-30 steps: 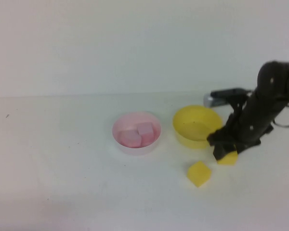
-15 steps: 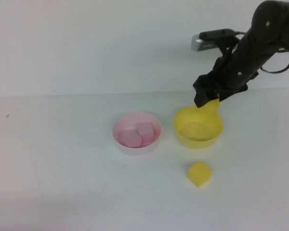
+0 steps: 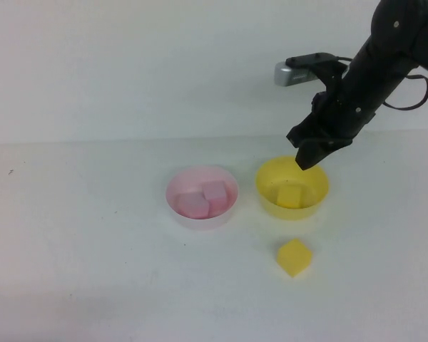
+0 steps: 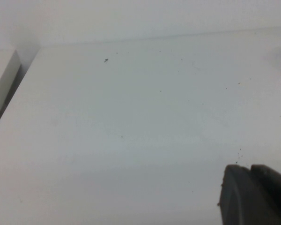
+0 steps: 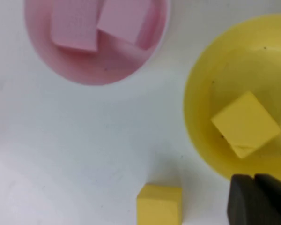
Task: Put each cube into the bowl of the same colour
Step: Pick up all the yellow cubes and place them in the yellow bowl
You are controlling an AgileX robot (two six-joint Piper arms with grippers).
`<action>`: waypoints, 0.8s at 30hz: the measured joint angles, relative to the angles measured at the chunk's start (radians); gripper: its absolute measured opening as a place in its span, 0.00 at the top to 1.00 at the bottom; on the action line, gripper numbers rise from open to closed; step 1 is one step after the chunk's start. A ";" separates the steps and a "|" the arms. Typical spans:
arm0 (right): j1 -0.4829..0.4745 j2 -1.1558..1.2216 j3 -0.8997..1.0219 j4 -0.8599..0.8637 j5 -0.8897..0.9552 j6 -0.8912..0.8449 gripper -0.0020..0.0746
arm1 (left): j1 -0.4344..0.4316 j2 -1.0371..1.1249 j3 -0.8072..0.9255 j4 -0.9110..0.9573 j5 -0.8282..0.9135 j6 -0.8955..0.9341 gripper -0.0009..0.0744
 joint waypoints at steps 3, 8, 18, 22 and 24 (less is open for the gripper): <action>0.014 -0.038 0.023 0.003 0.002 -0.034 0.95 | 0.000 0.000 0.000 0.000 0.000 0.000 0.99; 0.055 -0.148 0.149 -0.062 0.004 -0.057 0.96 | 0.000 0.000 0.000 0.000 0.000 0.000 0.99; 0.146 -0.240 0.491 -0.104 -0.135 -0.062 0.97 | 0.000 0.000 0.000 0.000 0.000 0.000 0.99; 0.171 -0.227 0.543 -0.111 -0.230 -0.060 0.95 | 0.000 0.000 0.000 0.000 0.000 0.000 0.99; 0.176 -0.218 0.546 -0.112 -0.265 -0.060 0.88 | 0.000 0.000 0.000 0.000 0.000 0.000 0.99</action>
